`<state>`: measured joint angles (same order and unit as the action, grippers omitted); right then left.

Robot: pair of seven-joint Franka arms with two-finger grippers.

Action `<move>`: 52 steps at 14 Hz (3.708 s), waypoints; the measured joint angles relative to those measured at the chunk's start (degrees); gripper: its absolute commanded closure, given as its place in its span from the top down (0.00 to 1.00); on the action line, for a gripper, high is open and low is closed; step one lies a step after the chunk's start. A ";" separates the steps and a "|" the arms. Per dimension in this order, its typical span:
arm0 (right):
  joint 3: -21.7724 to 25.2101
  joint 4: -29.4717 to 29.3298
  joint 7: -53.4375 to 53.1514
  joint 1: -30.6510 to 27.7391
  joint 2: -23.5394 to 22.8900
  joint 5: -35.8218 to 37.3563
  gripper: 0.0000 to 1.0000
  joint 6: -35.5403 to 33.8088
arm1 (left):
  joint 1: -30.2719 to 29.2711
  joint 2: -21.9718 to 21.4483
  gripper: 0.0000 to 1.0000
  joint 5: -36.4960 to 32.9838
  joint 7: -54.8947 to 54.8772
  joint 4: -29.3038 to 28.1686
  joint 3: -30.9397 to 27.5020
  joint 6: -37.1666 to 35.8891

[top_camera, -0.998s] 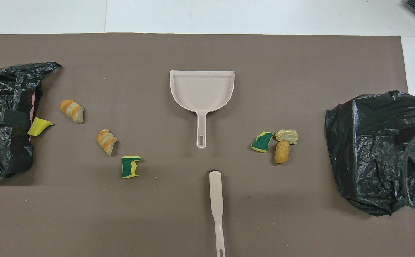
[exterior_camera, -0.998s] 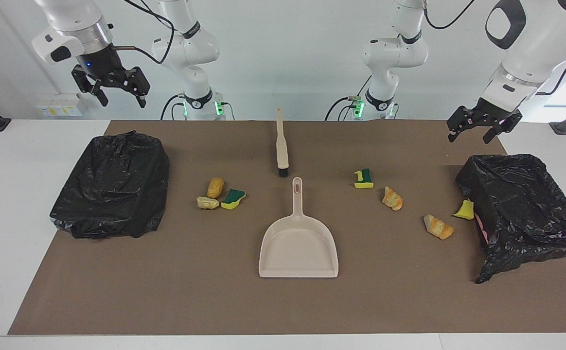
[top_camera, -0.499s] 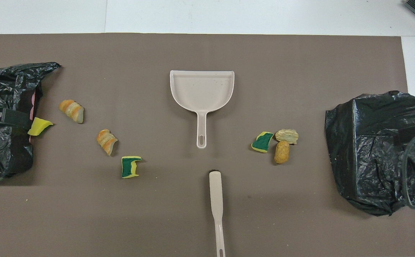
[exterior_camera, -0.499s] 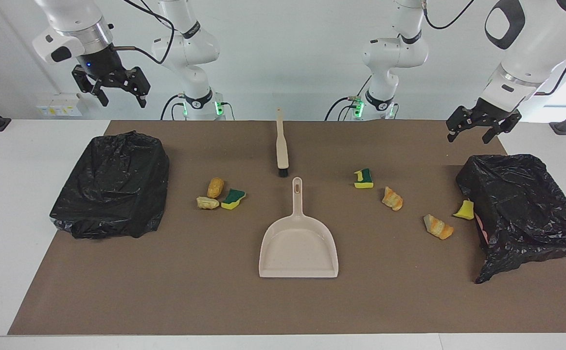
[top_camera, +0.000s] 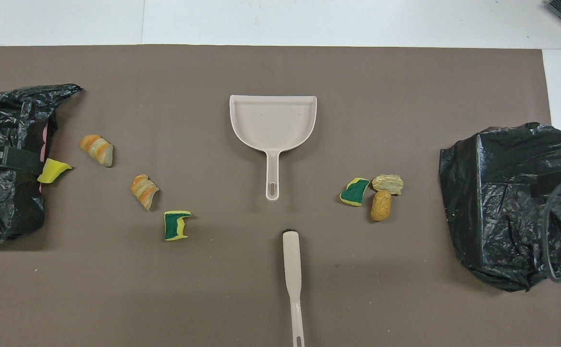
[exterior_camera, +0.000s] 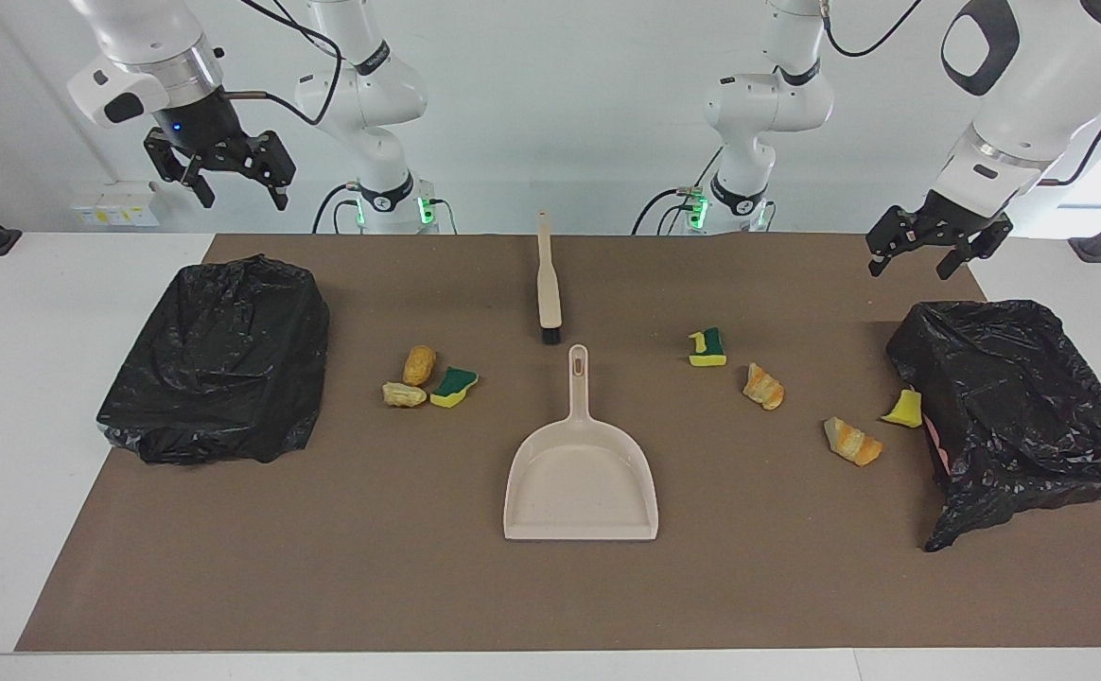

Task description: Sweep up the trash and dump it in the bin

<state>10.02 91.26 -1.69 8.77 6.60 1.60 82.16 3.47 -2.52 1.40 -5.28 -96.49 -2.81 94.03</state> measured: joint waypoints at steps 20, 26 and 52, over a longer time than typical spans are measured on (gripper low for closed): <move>0.11 0.38 0.00 0.00 0.71 -0.01 1.00 -2.37 | 17.09 -3.32 1.00 0.67 23.55 -10.70 1.28 10.18; 0.11 0.39 0.03 0.00 0.75 -0.01 1.00 -2.56 | 18.45 -3.74 1.00 0.67 23.78 -11.26 1.75 11.03; 0.11 1.94 2.10 0.00 1.18 -0.01 1.00 -2.59 | 57.81 2.60 1.00 2.64 52.13 -30.67 2.62 32.78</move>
<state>10.13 93.19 0.41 8.77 7.78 1.59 79.57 61.28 0.08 4.04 46.86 -127.16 -0.18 126.81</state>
